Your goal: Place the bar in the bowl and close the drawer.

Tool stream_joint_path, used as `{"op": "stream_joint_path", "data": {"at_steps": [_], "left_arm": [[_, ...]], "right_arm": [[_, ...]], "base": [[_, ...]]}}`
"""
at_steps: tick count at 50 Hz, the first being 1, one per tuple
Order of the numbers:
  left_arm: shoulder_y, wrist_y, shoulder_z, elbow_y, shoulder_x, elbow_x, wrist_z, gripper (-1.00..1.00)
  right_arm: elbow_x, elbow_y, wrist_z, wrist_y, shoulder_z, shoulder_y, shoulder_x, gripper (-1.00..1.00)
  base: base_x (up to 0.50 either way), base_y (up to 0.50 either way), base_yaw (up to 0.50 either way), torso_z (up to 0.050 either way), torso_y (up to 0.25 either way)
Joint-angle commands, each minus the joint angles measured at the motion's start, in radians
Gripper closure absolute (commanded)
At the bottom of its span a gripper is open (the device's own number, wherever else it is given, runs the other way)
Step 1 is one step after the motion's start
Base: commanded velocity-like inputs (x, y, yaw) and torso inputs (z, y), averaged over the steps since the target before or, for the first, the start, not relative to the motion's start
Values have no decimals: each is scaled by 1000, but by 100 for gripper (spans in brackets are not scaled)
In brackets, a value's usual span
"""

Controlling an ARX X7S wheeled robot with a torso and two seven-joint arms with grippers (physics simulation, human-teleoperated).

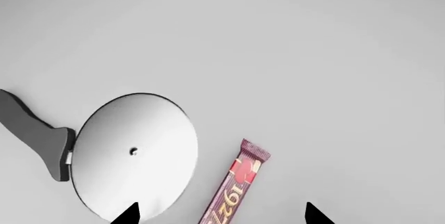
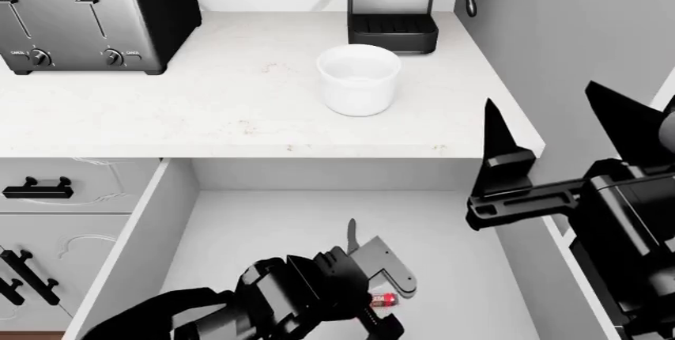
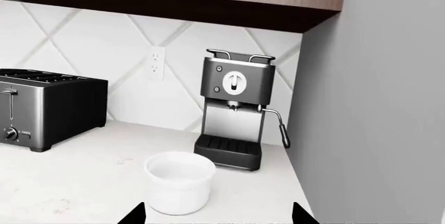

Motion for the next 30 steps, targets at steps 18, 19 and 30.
{"op": "stream_joint_path", "data": {"at_steps": [18,19,30], "left_arm": [[16,26,-20,-61,24,9,5,-100],[17,27,-20,-65,24,9,2,-100],[12,42,-21,-97,24,-1,-19,-100]], "right_arm": [[-52,-8,-54,-17,44,-45,-20,-100],[-53,-7,-55,-17,45,-45,-20,-100],[-52,-8,-55,-23,47,-50,-15,-100]], "base": [[0,0,0,0,0],[0,0,0,0,0],[0,0,0,0,0]]}}
